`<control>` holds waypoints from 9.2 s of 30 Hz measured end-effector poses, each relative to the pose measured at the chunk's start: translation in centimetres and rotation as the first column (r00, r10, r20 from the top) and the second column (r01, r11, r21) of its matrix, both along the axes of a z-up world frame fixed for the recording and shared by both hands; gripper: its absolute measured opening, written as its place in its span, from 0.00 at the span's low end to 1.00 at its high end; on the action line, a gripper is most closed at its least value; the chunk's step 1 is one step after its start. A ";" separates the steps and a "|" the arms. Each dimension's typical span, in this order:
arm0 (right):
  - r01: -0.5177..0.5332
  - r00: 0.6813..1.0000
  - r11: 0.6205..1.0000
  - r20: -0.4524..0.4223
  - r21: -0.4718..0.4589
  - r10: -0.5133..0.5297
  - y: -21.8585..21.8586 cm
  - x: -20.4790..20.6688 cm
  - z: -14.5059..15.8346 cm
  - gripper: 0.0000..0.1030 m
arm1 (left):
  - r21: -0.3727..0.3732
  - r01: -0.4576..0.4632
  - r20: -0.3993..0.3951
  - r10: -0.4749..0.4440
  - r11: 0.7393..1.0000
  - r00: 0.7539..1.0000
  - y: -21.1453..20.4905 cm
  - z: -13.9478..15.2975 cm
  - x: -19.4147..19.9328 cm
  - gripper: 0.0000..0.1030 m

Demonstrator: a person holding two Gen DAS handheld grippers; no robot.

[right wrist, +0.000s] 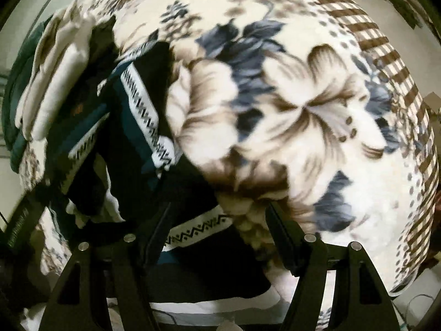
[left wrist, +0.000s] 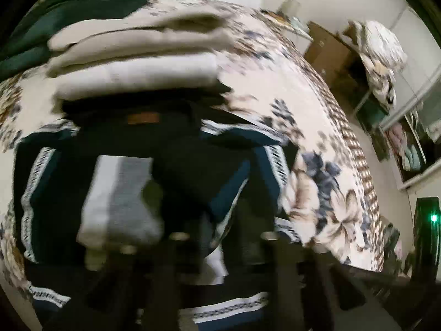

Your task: Fold small clothes

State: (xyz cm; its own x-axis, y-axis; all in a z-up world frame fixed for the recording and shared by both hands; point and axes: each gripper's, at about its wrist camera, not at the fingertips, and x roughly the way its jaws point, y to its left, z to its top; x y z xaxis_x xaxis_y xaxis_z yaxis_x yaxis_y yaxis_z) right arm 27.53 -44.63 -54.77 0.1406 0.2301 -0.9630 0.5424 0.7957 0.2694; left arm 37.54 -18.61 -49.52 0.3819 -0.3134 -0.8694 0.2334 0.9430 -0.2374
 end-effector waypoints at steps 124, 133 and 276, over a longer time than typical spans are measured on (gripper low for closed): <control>-0.112 0.993 0.990 -0.023 0.081 0.114 -7.2 5.0 6.3 0.60 | 0.017 -0.331 -0.151 0.330 0.943 0.932 15.7 -2.1 -12.1 0.53; -0.230 0.973 0.908 0.100 0.351 0.208 -10.2 16.6 -2.0 0.60 | 0.205 -0.457 -0.205 0.495 0.865 0.845 5.4 -6.4 -20.5 0.53; -0.601 0.777 0.792 -0.156 0.108 0.610 23.1 -2.4 -2.3 0.60 | 0.163 -0.824 -0.441 0.787 0.543 0.431 31.3 -9.3 -42.2 0.55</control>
